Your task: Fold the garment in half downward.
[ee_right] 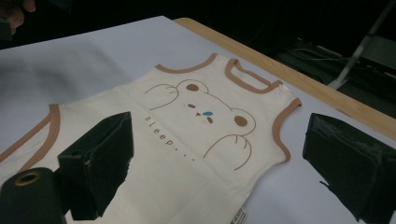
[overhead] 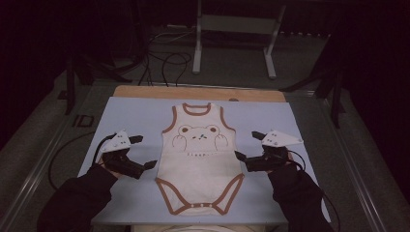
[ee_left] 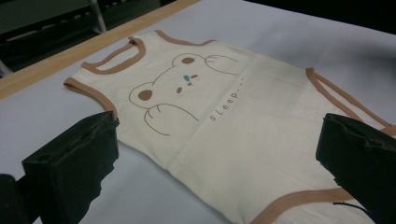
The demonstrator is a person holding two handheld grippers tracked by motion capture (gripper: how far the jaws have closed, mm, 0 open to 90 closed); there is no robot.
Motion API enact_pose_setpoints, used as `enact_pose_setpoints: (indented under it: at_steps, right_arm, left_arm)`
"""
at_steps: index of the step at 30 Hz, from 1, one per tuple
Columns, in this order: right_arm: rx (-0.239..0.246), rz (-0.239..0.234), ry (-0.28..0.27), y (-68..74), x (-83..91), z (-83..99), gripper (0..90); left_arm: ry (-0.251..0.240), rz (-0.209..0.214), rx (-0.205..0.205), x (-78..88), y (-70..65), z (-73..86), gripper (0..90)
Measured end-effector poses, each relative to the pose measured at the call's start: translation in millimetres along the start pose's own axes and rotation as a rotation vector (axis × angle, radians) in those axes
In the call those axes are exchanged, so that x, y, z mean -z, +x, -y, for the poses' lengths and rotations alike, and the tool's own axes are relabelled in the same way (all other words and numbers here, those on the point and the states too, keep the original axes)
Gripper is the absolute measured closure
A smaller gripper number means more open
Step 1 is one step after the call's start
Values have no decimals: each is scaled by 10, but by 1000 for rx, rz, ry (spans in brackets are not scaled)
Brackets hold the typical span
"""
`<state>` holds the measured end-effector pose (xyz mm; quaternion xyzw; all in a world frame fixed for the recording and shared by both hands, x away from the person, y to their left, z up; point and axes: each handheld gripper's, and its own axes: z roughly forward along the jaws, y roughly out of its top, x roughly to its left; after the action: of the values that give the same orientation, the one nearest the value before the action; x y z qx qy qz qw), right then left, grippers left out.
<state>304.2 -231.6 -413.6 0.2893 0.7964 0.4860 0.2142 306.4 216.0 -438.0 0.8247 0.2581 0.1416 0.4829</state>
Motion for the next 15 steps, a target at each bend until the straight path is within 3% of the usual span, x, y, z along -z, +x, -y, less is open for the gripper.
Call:
enact_pose_setpoints:
  at_steps: [10, 15]
  right_arm:
    - [1, -15, 39, -59, -245, 41, 89]
    - [-22, -17, 47, -86, -340, 53, 89]
  left_arm:
    - [27, -1, 13, -121, 90, 8, 2]
    - [43, 1, 16, -183, 116, 16, 2]
